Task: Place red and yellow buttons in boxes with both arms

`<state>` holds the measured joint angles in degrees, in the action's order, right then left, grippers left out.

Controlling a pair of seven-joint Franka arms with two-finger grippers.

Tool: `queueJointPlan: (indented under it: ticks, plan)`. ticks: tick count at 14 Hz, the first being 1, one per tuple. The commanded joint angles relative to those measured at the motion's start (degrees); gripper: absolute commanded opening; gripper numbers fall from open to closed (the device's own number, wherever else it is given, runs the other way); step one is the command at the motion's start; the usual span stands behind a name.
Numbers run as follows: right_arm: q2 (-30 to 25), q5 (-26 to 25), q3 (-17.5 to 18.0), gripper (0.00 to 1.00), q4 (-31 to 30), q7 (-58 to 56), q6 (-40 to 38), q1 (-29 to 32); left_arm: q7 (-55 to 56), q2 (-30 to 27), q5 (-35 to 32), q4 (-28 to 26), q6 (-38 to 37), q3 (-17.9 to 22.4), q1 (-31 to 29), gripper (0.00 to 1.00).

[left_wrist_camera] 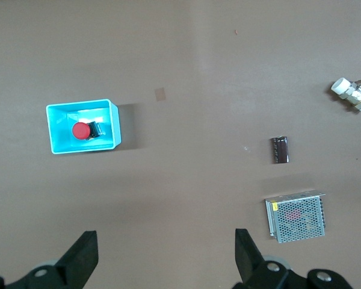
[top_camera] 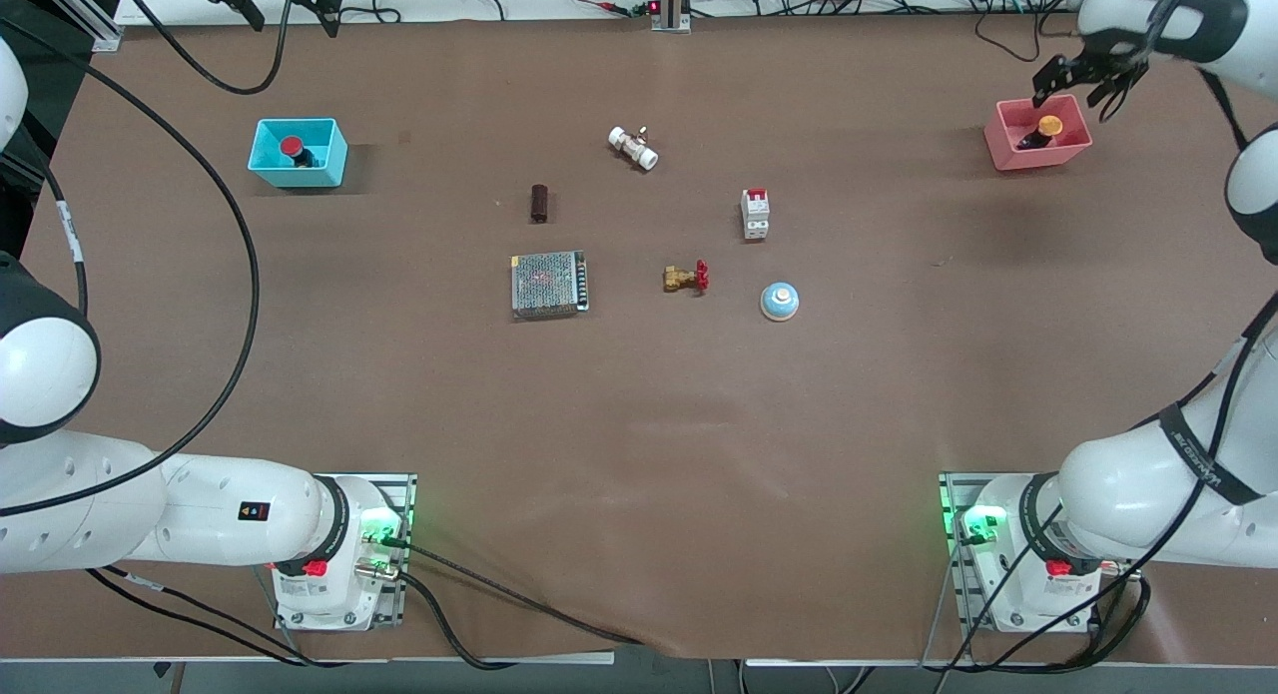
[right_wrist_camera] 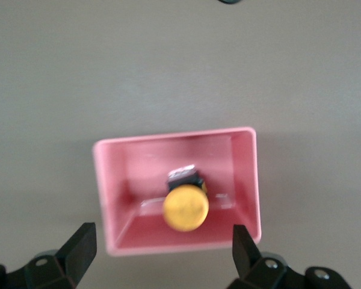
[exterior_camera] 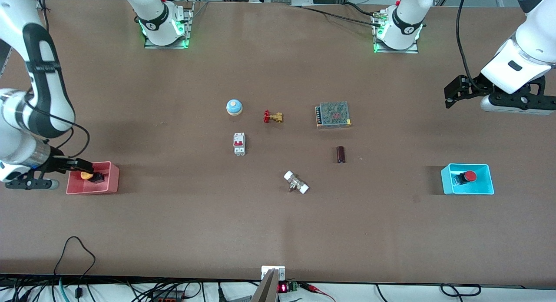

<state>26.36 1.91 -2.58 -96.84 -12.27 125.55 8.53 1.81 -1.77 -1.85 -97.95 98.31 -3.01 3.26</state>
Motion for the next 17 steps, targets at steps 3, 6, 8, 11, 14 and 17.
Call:
queueJointPlan:
  ticks: [3,6,8,11,14,17]
  plan:
    - [-12.7,0.8,0.3,1.00,-1.3,2.6,-13.4,-3.4,-0.6,-0.3,-1.3,-0.7,0.7,0.4,0.7,1.00]
    - [-19.2,0.3,0.4,1.00,-1.2,2.9,-19.5,-5.1,-0.5,0.0,-1.3,-0.4,0.4,0.3,0.7,1.00]
    - [-22.8,-0.2,0.5,1.00,-1.3,3.8,-23.3,-5.7,-0.6,0.0,-1.3,-0.4,-0.4,0.3,0.7,1.00]
    - [-24.7,-2.3,1.6,1.00,4.5,4.0,-34.4,-6.5,-0.5,0.0,-1.3,-0.3,-0.5,0.3,0.7,1.00]
    - [-24.6,-2.3,2.1,1.00,6.4,7.3,-38.0,-7.6,-0.5,0.1,-1.2,-0.3,-0.5,0.3,0.7,1.00]
    - [-23.9,-4.5,2.0,1.00,6.5,7.2,-36.9,-9.4,-0.1,0.1,-1.2,-0.3,-0.5,0.3,0.7,1.00]
